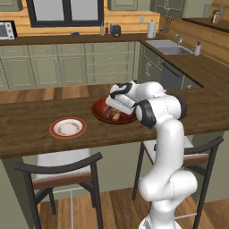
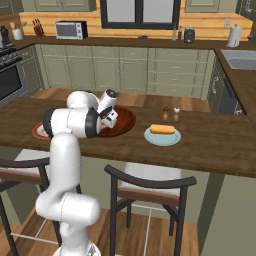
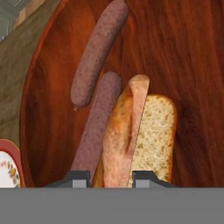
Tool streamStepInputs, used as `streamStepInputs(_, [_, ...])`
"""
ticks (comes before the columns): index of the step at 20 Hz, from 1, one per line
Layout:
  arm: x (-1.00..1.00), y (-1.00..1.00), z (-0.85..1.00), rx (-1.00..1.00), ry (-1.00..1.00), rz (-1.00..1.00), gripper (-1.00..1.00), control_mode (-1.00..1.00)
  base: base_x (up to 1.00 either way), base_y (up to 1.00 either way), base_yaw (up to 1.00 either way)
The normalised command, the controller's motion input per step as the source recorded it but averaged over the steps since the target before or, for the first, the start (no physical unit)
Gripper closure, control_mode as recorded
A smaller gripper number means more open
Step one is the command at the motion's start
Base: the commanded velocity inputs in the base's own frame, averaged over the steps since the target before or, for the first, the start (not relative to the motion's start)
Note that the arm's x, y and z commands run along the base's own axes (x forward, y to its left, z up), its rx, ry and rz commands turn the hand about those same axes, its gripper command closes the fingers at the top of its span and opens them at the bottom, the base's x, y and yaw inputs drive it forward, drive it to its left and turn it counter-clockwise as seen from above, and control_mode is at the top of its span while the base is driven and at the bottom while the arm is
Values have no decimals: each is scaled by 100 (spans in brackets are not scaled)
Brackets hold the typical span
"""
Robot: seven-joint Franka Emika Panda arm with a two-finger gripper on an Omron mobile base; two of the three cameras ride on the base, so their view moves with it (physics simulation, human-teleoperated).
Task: Place one bun and one sausage from the bowl on each plate.
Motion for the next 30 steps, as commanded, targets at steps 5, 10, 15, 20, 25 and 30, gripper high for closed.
streamStepInputs(5, [-3,0,16,0,0,0,100,-100,0,0,0])
streamStepInputs(10, [-17,0,74,-6,-9,0,100,-100,0,0,0])
streamStepInputs(15, [-31,12,90,-7,-17,9,100,-100,0,0,0])
streamStepInputs(20, [-34,71,46,-13,-8,41,100,-100,0,0,0])
streamStepInputs(25, [-38,84,3,-23,-12,55,100,-100,0,0,0])
streamStepInputs(30, [-7,67,25,-21,-6,67,100,-100,0,0,0])
